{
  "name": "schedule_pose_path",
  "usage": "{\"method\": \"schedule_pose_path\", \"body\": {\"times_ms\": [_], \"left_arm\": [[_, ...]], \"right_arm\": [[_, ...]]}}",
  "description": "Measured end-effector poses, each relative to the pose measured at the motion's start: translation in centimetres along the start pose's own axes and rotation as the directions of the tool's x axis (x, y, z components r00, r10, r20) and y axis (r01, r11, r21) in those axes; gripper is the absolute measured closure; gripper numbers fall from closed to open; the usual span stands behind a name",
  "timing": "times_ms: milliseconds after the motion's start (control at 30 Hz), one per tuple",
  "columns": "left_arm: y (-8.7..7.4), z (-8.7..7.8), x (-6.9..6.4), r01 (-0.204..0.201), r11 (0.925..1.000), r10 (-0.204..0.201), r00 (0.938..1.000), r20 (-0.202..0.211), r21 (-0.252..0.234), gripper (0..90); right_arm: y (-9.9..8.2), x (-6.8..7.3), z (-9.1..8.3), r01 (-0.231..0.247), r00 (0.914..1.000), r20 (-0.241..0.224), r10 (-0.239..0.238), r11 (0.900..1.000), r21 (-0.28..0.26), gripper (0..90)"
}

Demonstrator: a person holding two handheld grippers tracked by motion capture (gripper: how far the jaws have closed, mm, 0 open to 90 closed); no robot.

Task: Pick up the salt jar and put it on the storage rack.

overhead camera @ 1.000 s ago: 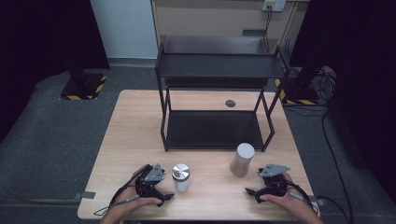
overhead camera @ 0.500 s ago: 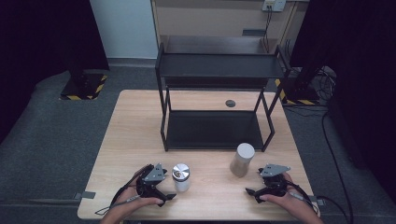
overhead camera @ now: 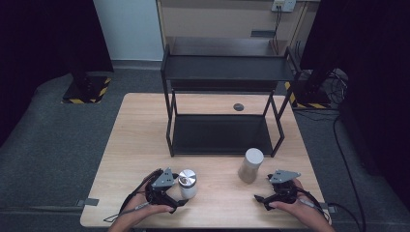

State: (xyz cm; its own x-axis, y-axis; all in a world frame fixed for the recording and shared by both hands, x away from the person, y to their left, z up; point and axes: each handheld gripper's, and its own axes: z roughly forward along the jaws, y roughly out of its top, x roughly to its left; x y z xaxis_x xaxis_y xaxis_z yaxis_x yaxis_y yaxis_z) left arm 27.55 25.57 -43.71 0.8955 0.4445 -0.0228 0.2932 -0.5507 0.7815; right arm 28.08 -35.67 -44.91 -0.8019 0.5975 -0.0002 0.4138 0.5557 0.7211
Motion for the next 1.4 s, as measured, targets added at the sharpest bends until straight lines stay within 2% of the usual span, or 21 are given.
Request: {"method": "schedule_pose_path", "body": {"times_ms": [267,500,667,800,1033,1400], "left_arm": [[0.7,0.8,-0.7,0.022,0.9997,-0.022,0.9996,-0.019,-0.014,1.6],[0.8,1.1,-0.8,0.023,0.9995,-0.023,0.9994,-0.026,-0.021,3.3],[0.6,1.2,-0.8,0.029,0.9986,-0.03,0.9989,-0.035,-0.044,5.5],[0.7,1.4,-0.8,0.034,0.9982,-0.035,0.999,-0.026,-0.05,7.1],[0.9,1.7,-0.5,0.04,0.9984,-0.04,0.9991,-0.012,-0.04,13.0],[0.8,1.9,-0.5,0.042,0.9979,-0.043,0.9989,-0.021,-0.05,21.7]], "right_arm": [[0.0,0.0,0.0,0.0,1.0,0.0,0.0,1.0,0.0,1.7],[0.0,0.0,0.0,0.001,1.0,-0.001,-0.001,1.0,0.0,1.7],[0.0,0.0,0.0,0.001,1.0,-0.002,-0.001,1.0,0.0,1.7],[0.0,-0.1,0.0,0.002,1.0,-0.003,-0.002,1.0,0.0,1.6],[0.0,-0.1,0.0,0.003,1.0,-0.003,-0.003,1.0,0.0,1.6],[0.0,-0.1,0.0,0.005,1.0,-0.006,-0.005,1.0,0.0,1.6]]}}
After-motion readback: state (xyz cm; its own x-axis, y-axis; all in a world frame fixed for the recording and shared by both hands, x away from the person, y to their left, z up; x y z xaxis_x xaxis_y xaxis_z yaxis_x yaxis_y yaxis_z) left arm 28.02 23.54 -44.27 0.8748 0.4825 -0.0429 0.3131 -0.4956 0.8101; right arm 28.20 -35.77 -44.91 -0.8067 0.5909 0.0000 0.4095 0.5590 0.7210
